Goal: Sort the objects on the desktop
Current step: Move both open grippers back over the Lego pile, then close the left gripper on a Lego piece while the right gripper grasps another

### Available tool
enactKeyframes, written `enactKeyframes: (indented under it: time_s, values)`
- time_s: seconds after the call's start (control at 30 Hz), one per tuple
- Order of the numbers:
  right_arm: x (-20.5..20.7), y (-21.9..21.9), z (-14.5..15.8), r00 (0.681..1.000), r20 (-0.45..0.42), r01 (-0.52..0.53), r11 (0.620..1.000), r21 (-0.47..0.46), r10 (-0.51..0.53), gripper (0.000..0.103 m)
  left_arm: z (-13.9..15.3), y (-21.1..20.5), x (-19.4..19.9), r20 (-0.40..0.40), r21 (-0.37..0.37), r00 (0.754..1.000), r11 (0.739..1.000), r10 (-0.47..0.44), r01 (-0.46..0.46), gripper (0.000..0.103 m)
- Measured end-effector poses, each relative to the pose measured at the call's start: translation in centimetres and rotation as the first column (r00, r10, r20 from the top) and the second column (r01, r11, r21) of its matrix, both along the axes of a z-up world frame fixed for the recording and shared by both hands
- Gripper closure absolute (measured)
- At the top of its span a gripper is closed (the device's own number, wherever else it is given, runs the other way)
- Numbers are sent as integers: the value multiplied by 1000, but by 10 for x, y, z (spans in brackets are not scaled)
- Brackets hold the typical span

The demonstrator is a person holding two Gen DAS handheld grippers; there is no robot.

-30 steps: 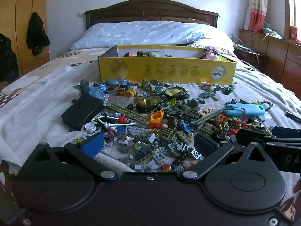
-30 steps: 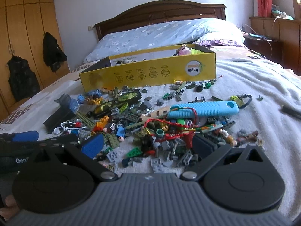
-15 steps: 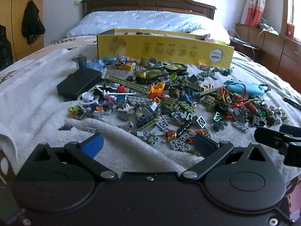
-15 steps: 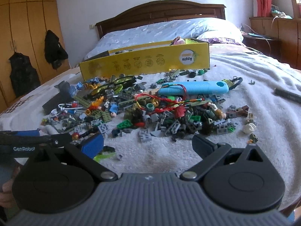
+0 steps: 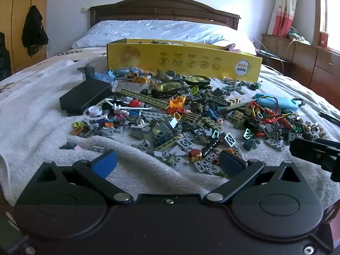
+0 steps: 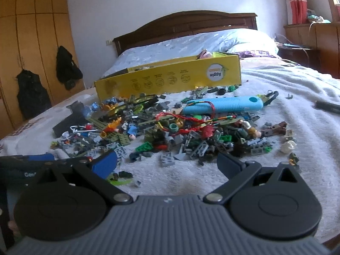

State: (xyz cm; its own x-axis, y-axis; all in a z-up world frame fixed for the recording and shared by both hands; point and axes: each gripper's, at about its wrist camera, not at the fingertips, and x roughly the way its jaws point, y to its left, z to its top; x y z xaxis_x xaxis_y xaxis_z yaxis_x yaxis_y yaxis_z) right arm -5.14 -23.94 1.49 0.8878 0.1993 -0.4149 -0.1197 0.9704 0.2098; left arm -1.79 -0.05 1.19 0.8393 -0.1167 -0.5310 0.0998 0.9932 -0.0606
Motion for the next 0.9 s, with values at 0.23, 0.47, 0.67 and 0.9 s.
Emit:
enactKeyframes:
  time_s: [0.23,0.47,0.67,0.9]
  values:
    - [-3,4,-4,999,44,-19,999,42,17,0,-18,8,11,-55,-88,996,994,-68,63,1]
    - [0,11,-15,999,23,-44,999,27,43,0,-23,1,6,-44,-19,994,995,-97,96,1]
    - [4,11,-32,999,-6,-42,999,23,42,0,-7,16,4,108,-79,994,996,-23,32,26]
    - [6,16,-41,999,14,-40,999,-16,41,0,-13,13,34,85,-67,996,997,-41,47,72]
